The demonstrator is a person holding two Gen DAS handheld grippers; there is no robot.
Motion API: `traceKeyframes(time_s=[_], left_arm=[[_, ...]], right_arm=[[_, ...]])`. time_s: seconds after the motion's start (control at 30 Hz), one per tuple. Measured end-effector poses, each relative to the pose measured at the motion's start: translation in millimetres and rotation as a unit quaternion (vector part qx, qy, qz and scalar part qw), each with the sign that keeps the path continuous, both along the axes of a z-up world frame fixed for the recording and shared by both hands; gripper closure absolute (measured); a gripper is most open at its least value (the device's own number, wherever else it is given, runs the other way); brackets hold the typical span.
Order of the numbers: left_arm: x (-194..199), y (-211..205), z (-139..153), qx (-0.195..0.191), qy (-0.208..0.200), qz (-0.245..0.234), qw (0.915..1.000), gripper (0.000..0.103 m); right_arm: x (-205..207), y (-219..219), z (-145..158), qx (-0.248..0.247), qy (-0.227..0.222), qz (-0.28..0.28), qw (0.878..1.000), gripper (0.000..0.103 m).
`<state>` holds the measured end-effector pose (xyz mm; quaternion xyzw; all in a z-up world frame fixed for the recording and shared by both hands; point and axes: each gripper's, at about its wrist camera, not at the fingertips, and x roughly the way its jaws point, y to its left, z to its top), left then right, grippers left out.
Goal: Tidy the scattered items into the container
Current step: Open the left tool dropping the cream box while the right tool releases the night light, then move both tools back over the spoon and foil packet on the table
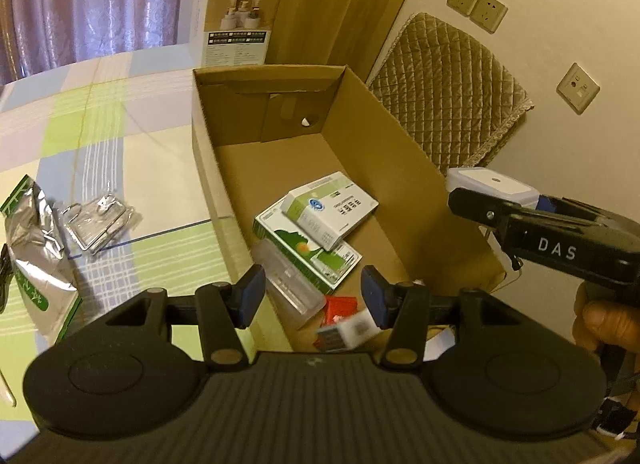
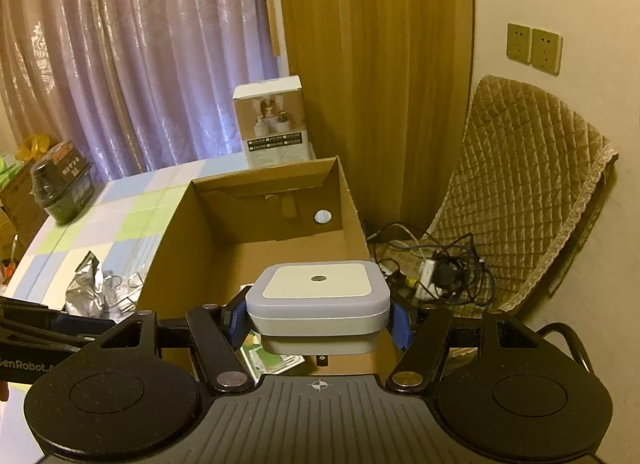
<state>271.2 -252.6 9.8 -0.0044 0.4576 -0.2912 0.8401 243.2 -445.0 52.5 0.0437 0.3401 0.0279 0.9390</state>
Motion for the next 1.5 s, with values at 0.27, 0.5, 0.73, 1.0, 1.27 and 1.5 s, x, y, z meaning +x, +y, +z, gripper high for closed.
traceKeyframes(time_s=[0.27,0.5,0.73,1.0,1.27,1.5], left_arm=[[-3.5,2.3,0.7,0.0,0.001,-0.002,1.0,0.056],[-3.8,1.6,0.7,-0.001,0.001,-0.003,1.0,0.056],[-4.4,4.0,-4.7,0.004,0.002,-0.002,1.0,0.056],[-7.1,17.3,-6.6,0.008,0.004,0.008,0.9999,0.055],[-13.4,36.3,-2.7,0.014,0.003,0.02,0.9997,0.052],[-22.5,51.6,6.3,0.026,-0.007,0.029,0.9992,0.046]], right_arm=[[-0.1,5.5,-1.0,0.0,0.003,0.007,1.0,0.035],[5.2,9.8,-3.0,0.014,0.006,0.019,1.0,0.034],[7.6,7.0,1.1,0.044,-0.008,0.006,0.999,0.0],[-0.7,0.4,2.0,0.04,-0.004,-0.007,0.999,0.0],[-9.1,3.1,7.7,0.036,-0.002,-0.008,0.999,0.0],[-18.0,16.6,18.4,0.038,-0.01,0.004,0.999,0.0]])
